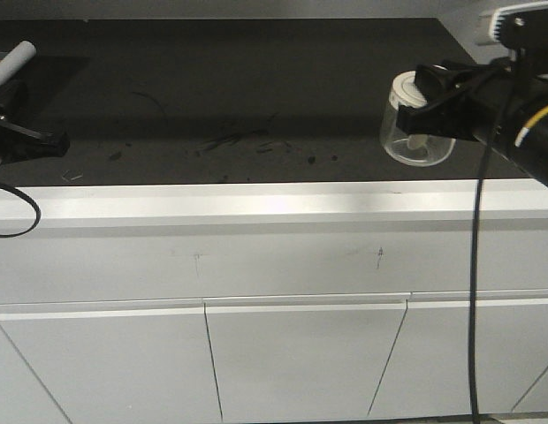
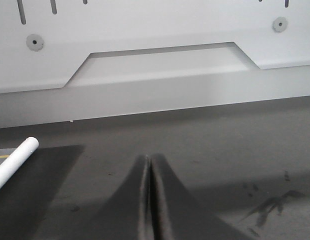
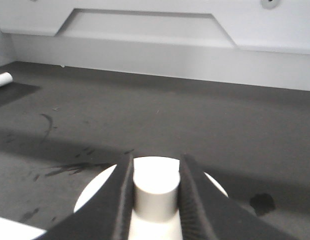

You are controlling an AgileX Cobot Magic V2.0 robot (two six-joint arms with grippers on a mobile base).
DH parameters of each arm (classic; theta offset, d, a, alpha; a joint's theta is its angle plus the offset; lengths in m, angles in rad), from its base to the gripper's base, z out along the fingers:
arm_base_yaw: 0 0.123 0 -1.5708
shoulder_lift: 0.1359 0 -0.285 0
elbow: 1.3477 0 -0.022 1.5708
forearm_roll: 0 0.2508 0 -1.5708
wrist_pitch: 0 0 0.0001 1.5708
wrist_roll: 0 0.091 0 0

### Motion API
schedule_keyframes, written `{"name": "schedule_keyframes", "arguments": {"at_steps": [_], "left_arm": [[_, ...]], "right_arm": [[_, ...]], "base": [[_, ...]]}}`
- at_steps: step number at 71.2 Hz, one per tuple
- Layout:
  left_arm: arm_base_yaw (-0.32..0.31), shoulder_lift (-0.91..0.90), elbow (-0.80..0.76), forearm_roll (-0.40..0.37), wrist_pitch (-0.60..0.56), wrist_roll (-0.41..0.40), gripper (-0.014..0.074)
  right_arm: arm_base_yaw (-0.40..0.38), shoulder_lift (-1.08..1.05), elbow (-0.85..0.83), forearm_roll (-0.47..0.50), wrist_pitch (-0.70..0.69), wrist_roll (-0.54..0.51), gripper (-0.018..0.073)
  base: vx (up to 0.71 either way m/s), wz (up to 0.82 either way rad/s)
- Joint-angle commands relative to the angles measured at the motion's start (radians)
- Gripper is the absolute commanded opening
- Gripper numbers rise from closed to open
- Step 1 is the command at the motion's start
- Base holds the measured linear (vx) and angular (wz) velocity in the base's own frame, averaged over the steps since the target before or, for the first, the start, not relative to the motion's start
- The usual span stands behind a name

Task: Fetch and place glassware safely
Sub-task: 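Lift the jar and pull it toward the robot with the right gripper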

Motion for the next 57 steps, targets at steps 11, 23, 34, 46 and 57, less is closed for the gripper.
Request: {"name": "schedule_keyframes", "arguments": {"at_steps": [11, 23, 34, 46, 57], "left_arm": [[-0.006, -0.044, -0.025, 0.008, -0.059, -0.082, -0.0007], [-0.006, -0.097, -0.025, 0.174, 0.026, -0.133, -0.0007], [-0.006, -0.158, -0.025, 0.312, 0.118, -0.284, -0.0007], [-0.006, -0.228, 0.042, 0.360, 0.058, -0.369, -0.0007], [-0.006, -0.294, 0.172, 0.358, -0.048, -0.369, -0.0007]], "right_arm": [[-0.005, -0.163, 0.118, 0.005, -0.165, -0.008, -0.0001], [-0.005, -0.216, 0.228, 0.007, -0.216, -0.008, -0.0001], [-0.005, -0.248, 0.293, 0.007, -0.249, -0.008, -0.0001], [-0.005, -0.281, 0.344, 0.007, -0.258, -0.011, -0.0001], [-0.005, -0.316, 0.386, 0.006, -0.265, -0.022, -0.0001]], "base": [[0.00, 0.00], [0.00, 0.00], [0.00, 0.00], [0.00, 0.00], [0.00, 0.00]]}}
